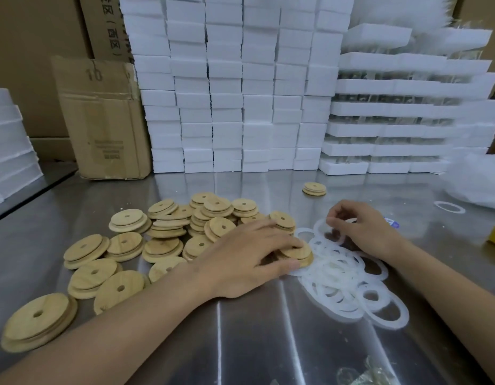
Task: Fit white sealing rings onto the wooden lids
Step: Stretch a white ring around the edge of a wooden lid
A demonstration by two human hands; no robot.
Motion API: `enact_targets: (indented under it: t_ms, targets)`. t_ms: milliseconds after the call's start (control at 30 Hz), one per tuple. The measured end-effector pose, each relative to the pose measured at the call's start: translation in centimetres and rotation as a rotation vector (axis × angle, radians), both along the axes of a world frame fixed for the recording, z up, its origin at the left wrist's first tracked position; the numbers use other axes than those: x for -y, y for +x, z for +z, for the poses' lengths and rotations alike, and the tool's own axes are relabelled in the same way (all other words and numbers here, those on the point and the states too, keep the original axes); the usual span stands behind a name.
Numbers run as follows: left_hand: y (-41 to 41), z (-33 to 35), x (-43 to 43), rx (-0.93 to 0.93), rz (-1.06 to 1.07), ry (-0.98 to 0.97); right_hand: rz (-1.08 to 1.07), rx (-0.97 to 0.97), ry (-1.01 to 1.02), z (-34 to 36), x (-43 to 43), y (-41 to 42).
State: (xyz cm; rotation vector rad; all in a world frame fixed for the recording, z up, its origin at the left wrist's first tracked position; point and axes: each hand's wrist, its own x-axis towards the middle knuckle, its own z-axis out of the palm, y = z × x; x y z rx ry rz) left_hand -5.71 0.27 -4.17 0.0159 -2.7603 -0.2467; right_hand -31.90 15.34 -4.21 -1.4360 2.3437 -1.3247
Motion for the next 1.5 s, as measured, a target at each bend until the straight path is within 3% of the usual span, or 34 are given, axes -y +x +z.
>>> enact_targets:
  t_ms: [200,300,433,600,667,767,1033,1233,1367,1500]
  targets:
    - [-0.8,-0.5,-0.3,-0.192,0.007,0.098,-0.165,-0.161,-0.205,1.0,-0.4,0.9]
    - [-1.1,-0.3,-0.7,-0.382,0.057,0.377,-0.180,-0.169,-0.411,3.0,-0.6,3.3]
    - [-1.2,0.9,-0.5,-0.537,0.168,0.903,-0.012,-0.159,-0.597,7.4,1.6,9.0]
    - [-0.5,1.4,0.3,-0.582,0.181,1.201,0.117,0.065,-0.527,7.2,6.6,13.6]
    - [-0.5,1.4,0.7,-0.581,0.167,1.268,0.092,0.060,-0.549,5.2,7.4,14.7]
    - [-0.6,1.5,0.6,-0.560,0.166,1.289,0.099,-0.031,-0.493,2.9,7.5,14.8]
    - [-0.4,1.4,0.3,-0.600,0.171,1.348,0.176,0.208,-0.560,3.3,6.6,13.9]
    - [-0.1,1.3,0.8,-0.563,0.115,1.417,0.176,0.129,-0.513,2.8,6.4,14.4]
    - [0.0,1.1,0.2,-0.551,0.093,1.287,0.155,0.031,-0.433,2.3,6.6,14.3]
    - [-0.2,0.6,-0.4,-0.559,0.116,1.146,0.140,0.053,-0.432,2.2,6.6,13.6]
